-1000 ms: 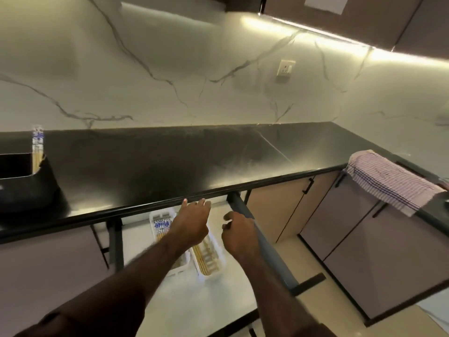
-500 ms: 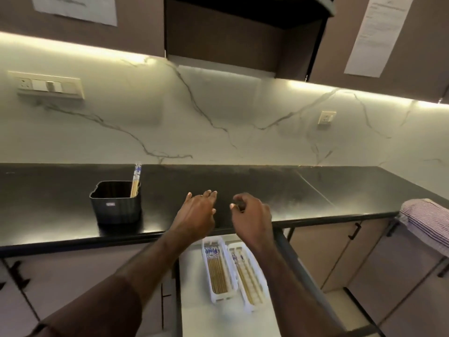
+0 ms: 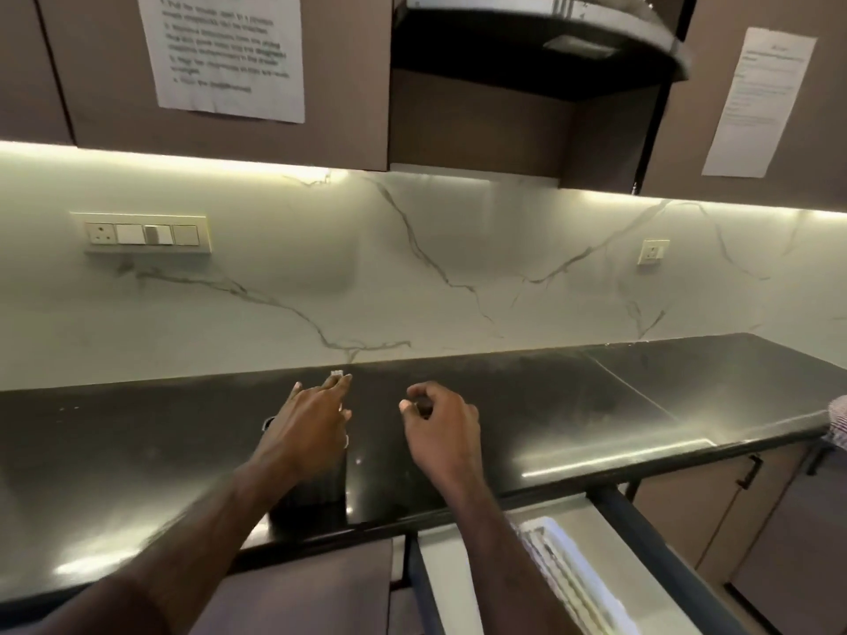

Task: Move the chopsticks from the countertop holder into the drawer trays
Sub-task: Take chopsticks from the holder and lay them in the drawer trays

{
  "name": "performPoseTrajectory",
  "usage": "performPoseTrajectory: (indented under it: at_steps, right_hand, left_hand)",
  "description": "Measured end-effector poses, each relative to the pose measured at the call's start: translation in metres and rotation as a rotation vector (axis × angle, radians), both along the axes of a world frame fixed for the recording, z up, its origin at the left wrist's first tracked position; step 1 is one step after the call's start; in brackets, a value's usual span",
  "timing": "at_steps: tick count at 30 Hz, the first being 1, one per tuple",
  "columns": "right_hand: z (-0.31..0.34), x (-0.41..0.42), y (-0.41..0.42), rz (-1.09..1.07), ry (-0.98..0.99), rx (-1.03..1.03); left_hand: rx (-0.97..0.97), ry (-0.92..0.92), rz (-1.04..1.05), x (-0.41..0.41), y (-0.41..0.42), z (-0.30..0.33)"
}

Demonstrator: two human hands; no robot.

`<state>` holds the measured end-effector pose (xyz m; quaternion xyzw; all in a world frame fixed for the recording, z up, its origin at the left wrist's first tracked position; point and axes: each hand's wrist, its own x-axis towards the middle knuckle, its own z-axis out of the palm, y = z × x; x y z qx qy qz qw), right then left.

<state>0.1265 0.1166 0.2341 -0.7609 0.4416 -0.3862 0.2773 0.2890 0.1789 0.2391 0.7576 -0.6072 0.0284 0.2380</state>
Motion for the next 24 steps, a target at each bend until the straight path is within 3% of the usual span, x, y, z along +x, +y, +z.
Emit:
performPoseTrajectory:
  at_steps: [14,24]
  right_hand:
    - [-0.047,0.129,-0.039,0.006,0.105,0.084]
    - [-0.088,0.186,-0.12,0.04,0.177,0.264]
  left_hand:
    - [0.135,0.129,-0.015,0.117,-0.04,-0.055]
    - [0.205,0.157,0.023,0.154,-0.123,-0.095]
